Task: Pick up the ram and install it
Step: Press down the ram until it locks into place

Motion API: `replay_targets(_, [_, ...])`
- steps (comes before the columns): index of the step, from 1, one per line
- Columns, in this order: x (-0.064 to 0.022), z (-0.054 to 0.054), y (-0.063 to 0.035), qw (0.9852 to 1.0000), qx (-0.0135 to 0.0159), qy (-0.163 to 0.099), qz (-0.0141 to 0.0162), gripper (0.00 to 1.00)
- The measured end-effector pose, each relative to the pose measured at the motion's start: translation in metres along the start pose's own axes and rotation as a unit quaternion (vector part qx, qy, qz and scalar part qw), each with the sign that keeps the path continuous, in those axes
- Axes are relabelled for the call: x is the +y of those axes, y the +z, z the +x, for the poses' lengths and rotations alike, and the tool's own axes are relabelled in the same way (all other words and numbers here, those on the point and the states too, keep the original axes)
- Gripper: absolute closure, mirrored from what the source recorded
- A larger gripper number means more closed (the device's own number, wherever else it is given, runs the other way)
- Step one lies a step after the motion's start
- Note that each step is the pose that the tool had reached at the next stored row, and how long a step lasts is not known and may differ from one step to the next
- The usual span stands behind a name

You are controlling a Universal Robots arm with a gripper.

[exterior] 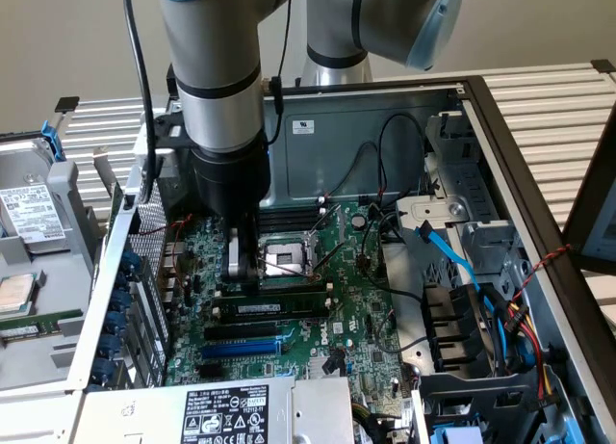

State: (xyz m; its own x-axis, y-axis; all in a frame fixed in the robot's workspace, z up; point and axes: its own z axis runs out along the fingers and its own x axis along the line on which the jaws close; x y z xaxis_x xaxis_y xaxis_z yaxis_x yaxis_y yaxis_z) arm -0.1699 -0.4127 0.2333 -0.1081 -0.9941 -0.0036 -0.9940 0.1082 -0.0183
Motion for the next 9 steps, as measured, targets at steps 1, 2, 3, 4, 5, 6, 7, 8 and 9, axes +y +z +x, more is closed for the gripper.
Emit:
replay_targets(1, [0.0001, 0.0, 0.0004, 1.0, 0.0, 0.0, 0.0, 0.9])
replay_targets(2, [0.0002, 0.0, 0.001, 1.0, 0.0, 0.0, 0.0, 0.9])
replay_targets(3, [0.0003, 0.0001, 0.0013, 1.0, 0.0001, 0.0, 0.0, 0.9])
replay_targets(4, [0.0003, 0.0001, 0.0018, 1.0, 0.0, 0.0, 0.0003, 0.9])
replay_targets(5, [0.0003, 0.0, 0.0022, 1.0, 0.0, 0.0, 0.0007, 0.9])
replay_targets(6, [0.0005, 0.0001, 0.0027, 1.0, -0.0001, 0.0, 0.0012, 0.9])
replay_targets(7, [0.0006, 0.0, 0.0033, 1.0, -0.0002, 0.0, 0.002, 0.9])
replay_targets(8, [0.0007, 0.0001, 0.0037, 1.0, -0.0001, 0.0, 0.0026, 0.9])
replay_targets(9, [0.0009, 0.0001, 0.0042, 1.0, 0.0, 0.0, 0.0033, 0.9])
